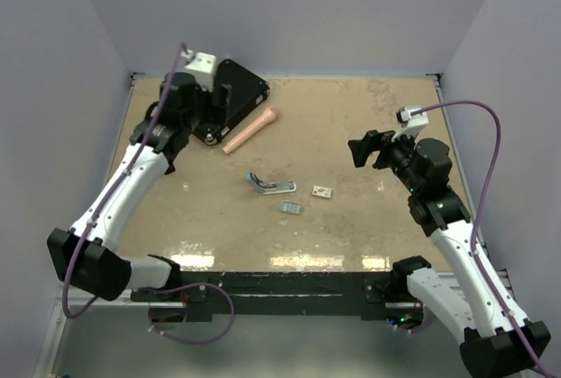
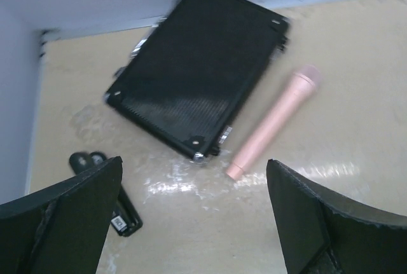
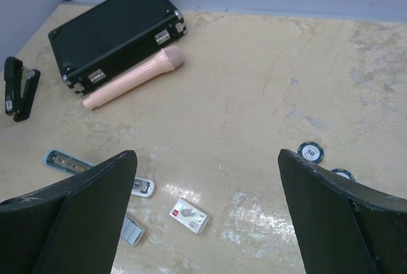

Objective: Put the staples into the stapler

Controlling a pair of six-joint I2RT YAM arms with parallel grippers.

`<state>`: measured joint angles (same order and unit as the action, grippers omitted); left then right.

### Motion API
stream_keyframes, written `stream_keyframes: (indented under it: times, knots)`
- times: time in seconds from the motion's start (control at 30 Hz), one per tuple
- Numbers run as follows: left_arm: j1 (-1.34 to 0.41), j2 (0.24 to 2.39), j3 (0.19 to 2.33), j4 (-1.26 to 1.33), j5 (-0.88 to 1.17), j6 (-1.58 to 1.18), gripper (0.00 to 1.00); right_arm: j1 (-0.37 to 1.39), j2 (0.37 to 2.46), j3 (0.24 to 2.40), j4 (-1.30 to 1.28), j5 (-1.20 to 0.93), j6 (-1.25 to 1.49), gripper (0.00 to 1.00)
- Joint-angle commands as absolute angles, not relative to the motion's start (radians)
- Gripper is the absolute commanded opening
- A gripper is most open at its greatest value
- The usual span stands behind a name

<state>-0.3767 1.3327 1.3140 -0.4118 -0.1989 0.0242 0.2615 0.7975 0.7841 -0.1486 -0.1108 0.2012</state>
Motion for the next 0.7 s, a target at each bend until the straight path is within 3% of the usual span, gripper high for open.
stream_keyframes:
  times: [0.0, 0.3, 0.67]
  knots:
    - [-0.183, 1.327, 1.281, -0.454, -0.316, -0.277, 1.00, 0.261, 0.701, 0.758, -0.083, -0.063, 0.232, 0.98]
    - [0.064, 1.498, 1.298, -0.478, -0.439, -0.420, 1.00, 0.259, 0.686, 0.733, -0.095, -0.106, 0.226, 0.99]
    - [0.184, 1.853, 1.492, -0.531, -0.328, -0.454, 0.95, 0.273, 0.629, 0.693, -0.081, -0.084, 0.206, 0.99]
